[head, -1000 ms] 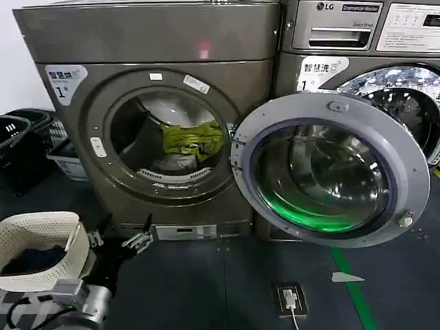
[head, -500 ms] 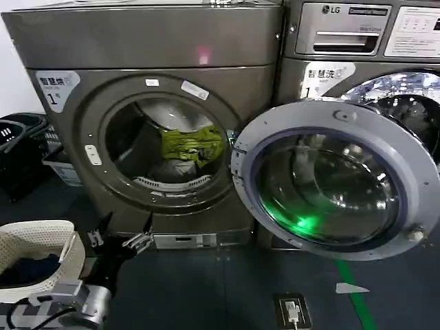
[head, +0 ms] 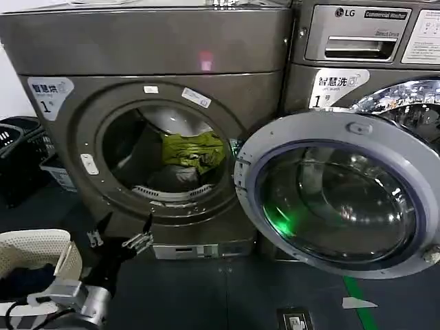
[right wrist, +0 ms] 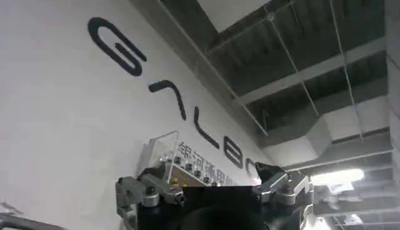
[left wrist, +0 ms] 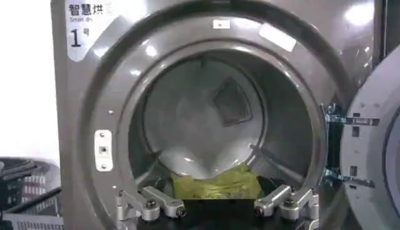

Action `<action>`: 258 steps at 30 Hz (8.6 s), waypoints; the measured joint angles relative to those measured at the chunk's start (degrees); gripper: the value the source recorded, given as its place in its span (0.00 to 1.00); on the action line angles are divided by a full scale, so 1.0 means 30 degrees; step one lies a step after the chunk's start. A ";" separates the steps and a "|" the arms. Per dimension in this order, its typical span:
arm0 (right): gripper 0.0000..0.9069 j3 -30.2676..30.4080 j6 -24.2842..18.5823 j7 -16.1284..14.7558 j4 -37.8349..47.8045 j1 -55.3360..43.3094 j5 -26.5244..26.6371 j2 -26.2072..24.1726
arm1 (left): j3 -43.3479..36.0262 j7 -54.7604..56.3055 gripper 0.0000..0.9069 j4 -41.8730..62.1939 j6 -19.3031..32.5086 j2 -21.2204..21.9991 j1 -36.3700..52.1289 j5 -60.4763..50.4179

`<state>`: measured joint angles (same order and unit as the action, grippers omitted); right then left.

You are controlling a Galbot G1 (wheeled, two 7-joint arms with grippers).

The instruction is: Grasp the clothes from the dryer.

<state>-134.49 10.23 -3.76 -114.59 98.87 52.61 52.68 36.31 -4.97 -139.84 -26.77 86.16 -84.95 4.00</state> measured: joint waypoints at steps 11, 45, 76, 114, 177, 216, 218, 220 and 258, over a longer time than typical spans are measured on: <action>1.00 0.0191 -0.0007 -0.0059 -0.0101 -0.0119 -0.0003 0.0164 | 0.0024 -0.0029 1.00 -0.0001 0.0000 0.0016 0.0022 -0.0001; 1.00 -0.2009 0.1020 0.0800 -0.0818 0.1590 0.0431 0.0531 | -0.1062 0.0622 1.00 0.6652 0.0624 -0.2254 0.7456 0.2617; 1.00 -0.2271 0.0762 0.0193 -0.1146 0.1360 0.1044 0.0574 | -0.4580 0.1238 1.00 2.1828 0.2752 -0.1535 1.8701 0.2979; 1.00 -0.2031 0.0246 -0.0390 -0.1097 0.1182 0.1051 0.0690 | -0.8711 -0.3972 1.00 3.5852 0.6025 -0.1954 2.7034 0.1134; 1.00 -0.0411 -0.0144 -0.0624 -0.1343 0.0488 0.0051 0.1199 | -1.9094 -1.3245 0.00 4.1535 0.7633 -0.1832 3.0067 -1.0532; 1.00 0.0110 -0.0317 -0.0593 -0.1457 0.0331 -0.0097 0.0893 | -0.8933 -0.2793 0.00 3.5820 0.9770 -0.0886 2.6175 0.2375; 1.00 0.0024 -0.0339 -0.0566 -0.1387 0.0365 -0.0097 0.0833 | -0.8324 -0.1741 0.00 3.5019 0.9958 -0.0790 2.5695 0.2511; 1.00 -0.0054 -0.0355 -0.0543 -0.1371 0.0384 -0.0097 0.0751 | -0.7802 -0.0774 0.00 3.4172 1.0140 -0.0669 2.5161 0.2572; 1.00 -0.0644 -0.0941 -0.0225 -0.1022 0.0464 -0.0407 0.0407 | -0.4930 0.4721 0.00 2.6015 1.2722 -0.0301 1.8710 -0.1305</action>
<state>-136.42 7.41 -4.44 -117.65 100.27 51.40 53.91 21.52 9.20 -61.79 11.40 85.26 -28.82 0.09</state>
